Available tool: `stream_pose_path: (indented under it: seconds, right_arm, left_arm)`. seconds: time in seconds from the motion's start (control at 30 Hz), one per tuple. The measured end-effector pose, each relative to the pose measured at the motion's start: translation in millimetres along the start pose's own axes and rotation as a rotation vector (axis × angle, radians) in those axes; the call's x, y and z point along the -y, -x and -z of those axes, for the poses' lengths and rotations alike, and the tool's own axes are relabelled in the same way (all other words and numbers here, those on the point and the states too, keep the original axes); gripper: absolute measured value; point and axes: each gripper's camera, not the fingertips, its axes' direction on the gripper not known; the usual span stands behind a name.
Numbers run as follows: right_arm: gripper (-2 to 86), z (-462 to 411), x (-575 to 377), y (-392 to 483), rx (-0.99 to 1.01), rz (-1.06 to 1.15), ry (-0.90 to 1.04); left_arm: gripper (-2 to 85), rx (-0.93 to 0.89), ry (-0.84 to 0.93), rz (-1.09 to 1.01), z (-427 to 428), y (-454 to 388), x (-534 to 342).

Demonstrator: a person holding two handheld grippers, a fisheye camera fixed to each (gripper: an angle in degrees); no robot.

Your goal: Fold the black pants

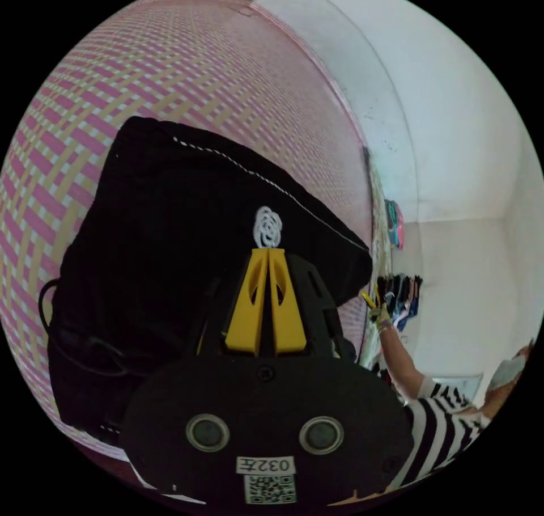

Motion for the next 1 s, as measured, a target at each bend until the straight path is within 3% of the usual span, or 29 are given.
stream_pose_path:
  seconds: [0.17, 0.43, 0.6, 0.67, 0.7, 0.8, 1.0]
  right_arm:
    - [7.2, -25.5, 26.7, 5.3, -0.001, 0.012, 0.005]
    - [1.3, 47.4, -47.6, 88.3, -0.068, 0.47, -0.096]
    - [4.9, 80.4, -84.8, 8.7, -0.266, 0.277, -0.108]
    - [7.3, 74.6, -84.1, -35.7, -0.254, 0.147, -0.041]
    - [8.0, 82.3, -91.0, -41.1, -0.271, 0.127, -0.104]
    - [8.1, 82.0, -102.0, -8.1, -0.406, 0.255, -0.21]
    - [11.2, 1.8, -37.8, 16.7, -0.42, 0.348, 0.083]
  left_arm:
    - [-0.9, 0.052, -0.14, 0.142, 7.8, 8.3, 40.2]
    - [-0.9, 0.214, 0.042, 0.116, -12.9, 11.7, 94.0]
    - [-0.9, 0.183, 0.1, 0.052, -19.9, 12.9, 108.1]
    - [-0.9, 0.143, 0.121, 0.048, -21.9, 16.4, 113.1]
    - [-0.9, 0.124, 0.128, 0.024, -21.2, 15.4, 114.9]
    - [-0.9, 0.053, 0.168, -0.054, -24.3, 10.2, 115.3]
    - [-0.9, 0.048, 0.24, -0.102, -39.9, 12.5, 116.0]
